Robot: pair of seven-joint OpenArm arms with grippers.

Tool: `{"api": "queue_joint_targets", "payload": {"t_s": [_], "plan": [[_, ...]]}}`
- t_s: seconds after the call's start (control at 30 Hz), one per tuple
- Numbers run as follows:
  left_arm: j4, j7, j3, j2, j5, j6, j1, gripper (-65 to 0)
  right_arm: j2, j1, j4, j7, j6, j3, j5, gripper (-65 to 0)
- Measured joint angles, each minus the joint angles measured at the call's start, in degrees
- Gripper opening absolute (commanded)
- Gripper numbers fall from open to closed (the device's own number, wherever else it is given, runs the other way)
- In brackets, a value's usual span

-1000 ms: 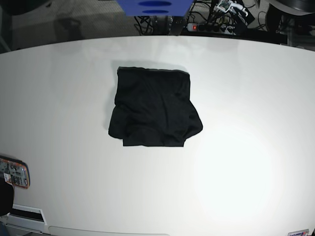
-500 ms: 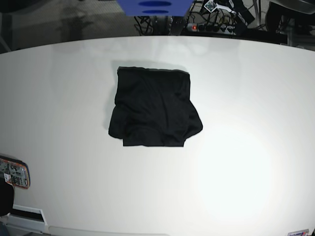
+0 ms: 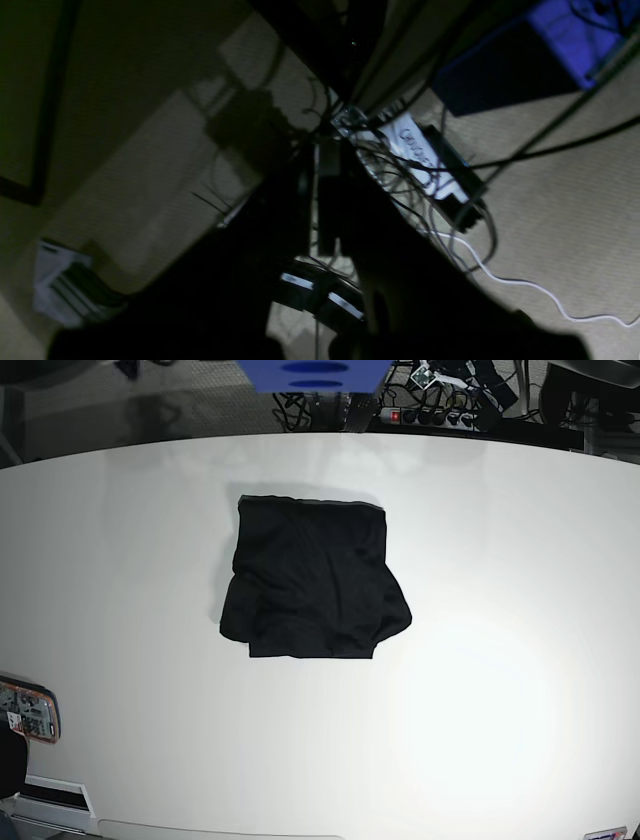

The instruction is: Fold the T-shirt properly

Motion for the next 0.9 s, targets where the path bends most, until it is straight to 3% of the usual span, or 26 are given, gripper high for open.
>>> {"api": "queue_joint_targets", "payload": {"t_s": [0.1, 0.17, 0.27, 0.37, 0.43, 0.5, 0.57, 0.7, 0.9], "plan": [[-0.1, 5.2, 0.0, 0.2, 0.0, -0.2, -0.2, -65.0, 0.6, -0.2, -0.4, -0.7, -0.1, 0.0, 0.5, -65.0], [-0.5, 11.6, 0.0, 0.3, 0.2, -0.2, -1.4, -65.0, 0.4, -1.2, -3.4, -6.4, -0.1, -0.5, 1.0, -65.0], [-0.1, 18.0, 0.0, 1.0, -0.3, 0.3, -2.6, -65.0, 0.3, 0.0, -8.8, -23.0, 0.1, -6.3, -2.6, -65.0], [0.1, 21.2, 0.0, 1.6, -0.3, 0.2, -3.0, -65.0, -0.2, 7.8, -11.0, -44.1, 0.6, -15.1, -8.7, -65.0], [0.0, 24.9, 0.0, 1.8, -0.1, 0.2, -2.8, -65.0, -0.6, 12.7, -9.9, -52.6, -0.3, -20.2, -10.0, -65.0], [-0.4, 31.6, 0.4, 2.1, 0.2, -0.6, -3.0, -65.0, -1.5, 16.1, -8.5, -58.3, -2.4, -24.0, -9.4, -65.0], [-0.5, 40.1, 3.2, 2.6, 1.0, -0.3, -3.5, -65.0, -3.6, 16.1, -8.5, -66.2, -2.1, -26.7, -10.3, -65.0], [-0.3, 55.2, 10.7, 3.2, 4.1, -0.2, -4.9, -65.0, -7.2, 10.0, -10.6, -76.9, 1.6, -29.4, -11.1, -65.0], [-0.2, 65.6, 16.7, 3.2, 4.3, -0.2, -5.1, -65.0, -4.0, 14.6, -9.5, -87.2, -2.0, -30.5, -11.7, -65.0]]}}
